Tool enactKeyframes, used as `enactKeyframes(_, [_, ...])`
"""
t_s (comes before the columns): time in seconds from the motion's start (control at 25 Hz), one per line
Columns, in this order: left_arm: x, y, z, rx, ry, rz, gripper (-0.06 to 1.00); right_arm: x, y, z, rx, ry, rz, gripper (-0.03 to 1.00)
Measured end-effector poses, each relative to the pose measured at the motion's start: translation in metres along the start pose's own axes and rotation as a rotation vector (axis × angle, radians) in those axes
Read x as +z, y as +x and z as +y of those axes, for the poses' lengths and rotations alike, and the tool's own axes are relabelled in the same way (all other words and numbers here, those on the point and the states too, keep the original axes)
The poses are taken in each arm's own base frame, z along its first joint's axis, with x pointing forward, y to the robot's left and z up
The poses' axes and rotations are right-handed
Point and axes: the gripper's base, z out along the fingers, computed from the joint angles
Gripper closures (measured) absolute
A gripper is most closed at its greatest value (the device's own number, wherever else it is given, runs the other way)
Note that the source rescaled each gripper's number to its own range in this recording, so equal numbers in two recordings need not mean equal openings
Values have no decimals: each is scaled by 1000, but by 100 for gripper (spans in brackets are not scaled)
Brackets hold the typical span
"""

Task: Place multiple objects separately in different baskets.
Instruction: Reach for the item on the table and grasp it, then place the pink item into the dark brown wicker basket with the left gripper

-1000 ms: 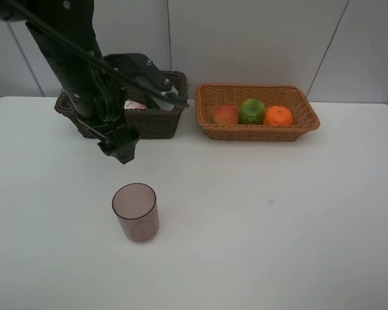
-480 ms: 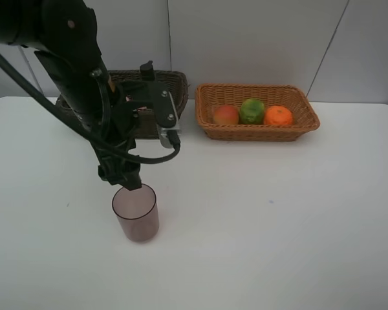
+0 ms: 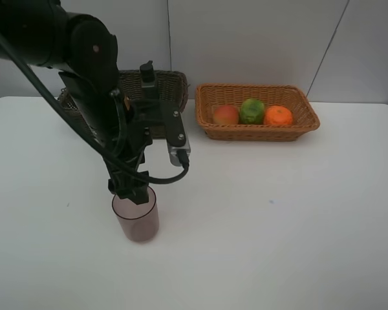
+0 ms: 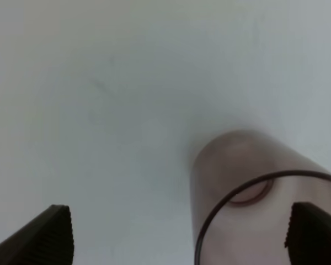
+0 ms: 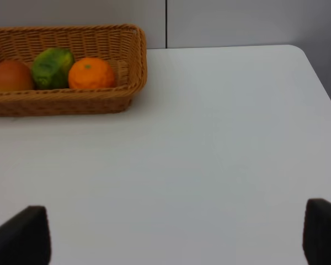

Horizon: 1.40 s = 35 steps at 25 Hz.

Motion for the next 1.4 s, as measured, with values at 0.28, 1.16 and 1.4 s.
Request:
enactKeyframes(0.28, [24,8,-2,26,-3,40,-5,0,0,0,0,0,0,-3])
enactKeyframes(1.16, [52,12,-3,-46,-12,37,94,0,0,0,0,0,0,-3])
enactKeyframes(1.4, [52,12,-3,-49,-13,36,94,0,0,0,0,0,0,-3])
